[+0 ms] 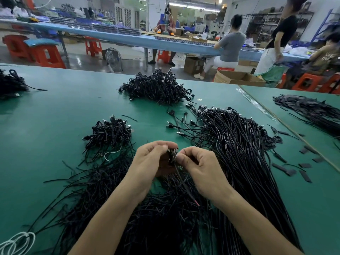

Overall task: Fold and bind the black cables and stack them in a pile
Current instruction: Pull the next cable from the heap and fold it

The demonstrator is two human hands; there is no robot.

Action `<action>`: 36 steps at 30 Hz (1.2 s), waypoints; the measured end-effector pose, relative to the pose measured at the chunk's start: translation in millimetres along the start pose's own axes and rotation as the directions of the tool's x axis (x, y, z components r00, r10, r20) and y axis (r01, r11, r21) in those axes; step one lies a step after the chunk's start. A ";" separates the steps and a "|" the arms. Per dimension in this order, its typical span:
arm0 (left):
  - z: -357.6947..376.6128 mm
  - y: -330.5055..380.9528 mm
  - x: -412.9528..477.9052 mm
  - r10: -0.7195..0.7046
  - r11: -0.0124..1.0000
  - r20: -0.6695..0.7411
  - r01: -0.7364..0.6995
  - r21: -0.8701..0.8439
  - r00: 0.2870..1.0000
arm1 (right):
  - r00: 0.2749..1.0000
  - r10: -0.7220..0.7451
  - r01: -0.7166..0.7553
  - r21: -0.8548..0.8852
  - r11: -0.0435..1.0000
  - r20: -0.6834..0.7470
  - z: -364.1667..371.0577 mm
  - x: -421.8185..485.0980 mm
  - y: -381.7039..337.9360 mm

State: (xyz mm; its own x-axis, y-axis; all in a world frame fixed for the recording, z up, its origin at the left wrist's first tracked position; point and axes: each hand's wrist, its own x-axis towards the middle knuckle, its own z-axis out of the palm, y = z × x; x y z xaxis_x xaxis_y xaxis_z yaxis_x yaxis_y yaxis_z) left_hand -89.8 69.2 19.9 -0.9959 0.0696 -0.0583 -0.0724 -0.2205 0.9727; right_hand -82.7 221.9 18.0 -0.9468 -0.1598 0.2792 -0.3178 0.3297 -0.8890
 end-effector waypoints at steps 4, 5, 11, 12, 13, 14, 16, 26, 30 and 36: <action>-1.7 -1.1 -0.4 0.103 0.995 0.072 -0.103 0.001 0.992 | 0.999 0.036 -0.036 0.014 0.999 0.016 -1.7 -0.7 -0.6; -2.8 -1.6 -0.1 0.117 0.993 0.104 -0.117 -0.001 0.988 | 0.998 0.056 -0.056 0.025 0.998 0.017 -2.3 -0.8 -0.1; -7.1 1.1 0.2 0.269 0.919 0.205 -0.315 0.237 0.941 | 0.943 0.305 -0.329 0.217 0.919 0.136 -5.5 -1.3 7.5; -8.4 2.1 0.5 0.273 0.900 0.223 -0.330 0.285 0.936 | 0.925 0.340 -0.375 0.254 0.892 0.170 -5.1 -1.2 8.9; -10.3 3.9 1.7 0.264 0.893 0.228 -0.327 0.309 0.937 | 0.911 0.368 -0.407 0.266 0.874 0.187 -5.0 -0.7 10.7; -12.9 4.9 4.9 0.250 0.894 0.213 -0.309 0.323 0.945 | 0.902 0.390 -0.427 0.258 0.867 0.183 -5.9 0.5 13.2; -20.6 5.2 18.1 0.247 0.884 0.111 -0.270 0.382 0.963 | 0.890 0.436 -0.454 0.185 0.871 0.134 -10.6 3.7 19.5; -73.9 19.5 92.2 0.281 0.410 -0.155 0.027 0.912 0.947 | 0.902 0.399 -0.405 -0.649 0.645 -0.166 -58.1 22.9 73.7; -66.2 9.0 83.5 0.359 0.431 -0.111 -0.059 0.900 0.927 | 0.902 0.412 -0.349 -0.785 0.511 -0.133 -62.5 37.1 84.9; -49.0 -12.4 68.2 0.382 0.497 -0.055 -0.155 0.854 0.922 | 0.873 0.478 -0.312 -0.863 0.398 -0.095 -55.7 59.6 91.1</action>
State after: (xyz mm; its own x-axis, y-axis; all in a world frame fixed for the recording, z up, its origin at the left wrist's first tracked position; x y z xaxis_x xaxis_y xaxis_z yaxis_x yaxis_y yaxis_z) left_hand -159.4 29.1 -7.1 -0.9492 -0.0734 0.3059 0.1656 0.7103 0.6842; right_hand -170.9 294.2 -26.0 -0.9835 0.1067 -0.1461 0.1257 0.9838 -0.1280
